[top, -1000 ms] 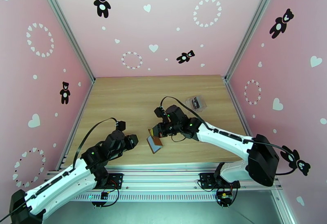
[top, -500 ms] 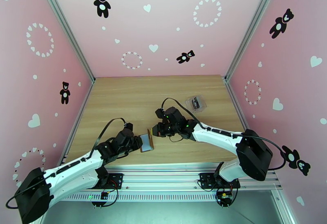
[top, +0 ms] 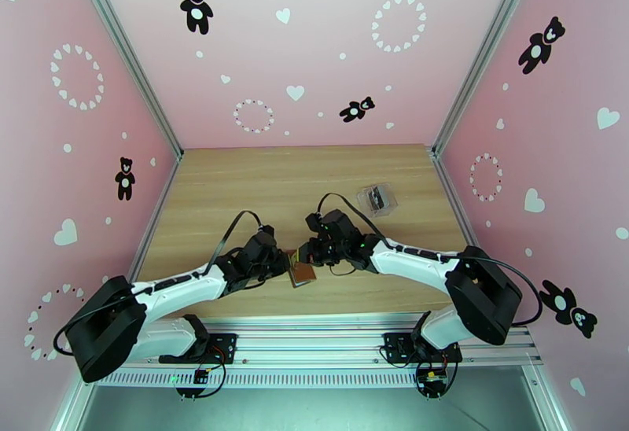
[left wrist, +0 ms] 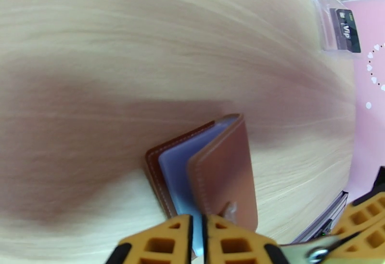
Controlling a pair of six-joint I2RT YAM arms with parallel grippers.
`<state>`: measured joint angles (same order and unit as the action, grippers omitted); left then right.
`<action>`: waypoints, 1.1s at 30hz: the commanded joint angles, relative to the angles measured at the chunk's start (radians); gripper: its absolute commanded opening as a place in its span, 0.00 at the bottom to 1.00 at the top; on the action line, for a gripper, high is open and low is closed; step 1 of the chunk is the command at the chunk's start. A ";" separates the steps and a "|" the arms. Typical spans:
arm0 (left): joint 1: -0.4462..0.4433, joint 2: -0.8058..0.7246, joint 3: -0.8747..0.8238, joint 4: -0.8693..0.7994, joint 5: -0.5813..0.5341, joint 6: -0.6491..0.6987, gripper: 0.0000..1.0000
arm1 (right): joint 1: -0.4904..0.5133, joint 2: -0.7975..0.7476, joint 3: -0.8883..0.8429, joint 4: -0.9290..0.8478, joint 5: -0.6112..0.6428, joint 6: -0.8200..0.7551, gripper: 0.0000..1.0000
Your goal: Put the credit cards into the card holder
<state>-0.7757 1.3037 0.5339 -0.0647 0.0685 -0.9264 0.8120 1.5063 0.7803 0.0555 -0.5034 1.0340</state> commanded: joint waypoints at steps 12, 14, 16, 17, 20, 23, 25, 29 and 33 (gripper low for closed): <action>0.000 -0.153 -0.016 -0.134 -0.121 0.018 0.16 | -0.006 -0.062 0.013 -0.039 -0.052 0.005 0.00; 0.017 -0.224 -0.041 -0.189 -0.157 0.009 0.18 | 0.020 -0.047 0.038 -0.037 -0.048 0.036 0.00; 0.039 -0.296 -0.068 -0.231 -0.173 -0.001 0.18 | 0.052 -0.025 0.067 -0.019 -0.037 0.068 0.00; 0.054 -0.332 -0.080 -0.254 -0.178 -0.006 0.18 | 0.069 -0.007 0.086 -0.003 -0.033 0.086 0.00; 0.095 -0.422 -0.105 -0.321 -0.190 -0.018 0.18 | 0.099 0.054 0.147 0.039 -0.039 0.152 0.00; 0.119 -0.514 -0.131 -0.367 -0.197 -0.030 0.17 | 0.115 0.094 0.183 0.081 -0.038 0.207 0.00; 0.127 -0.549 -0.139 -0.393 -0.195 -0.026 0.17 | 0.115 0.099 0.182 0.085 -0.026 0.213 0.00; 0.130 -0.544 -0.151 -0.377 -0.155 -0.015 0.17 | 0.106 0.098 0.152 0.068 -0.011 0.187 0.00; 0.128 -0.496 -0.168 -0.304 -0.101 -0.014 0.14 | 0.103 0.079 0.088 0.086 -0.008 0.179 0.00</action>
<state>-0.6548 0.7818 0.3878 -0.4072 -0.0818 -0.9401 0.9165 1.5913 0.9096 0.1253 -0.5243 1.2125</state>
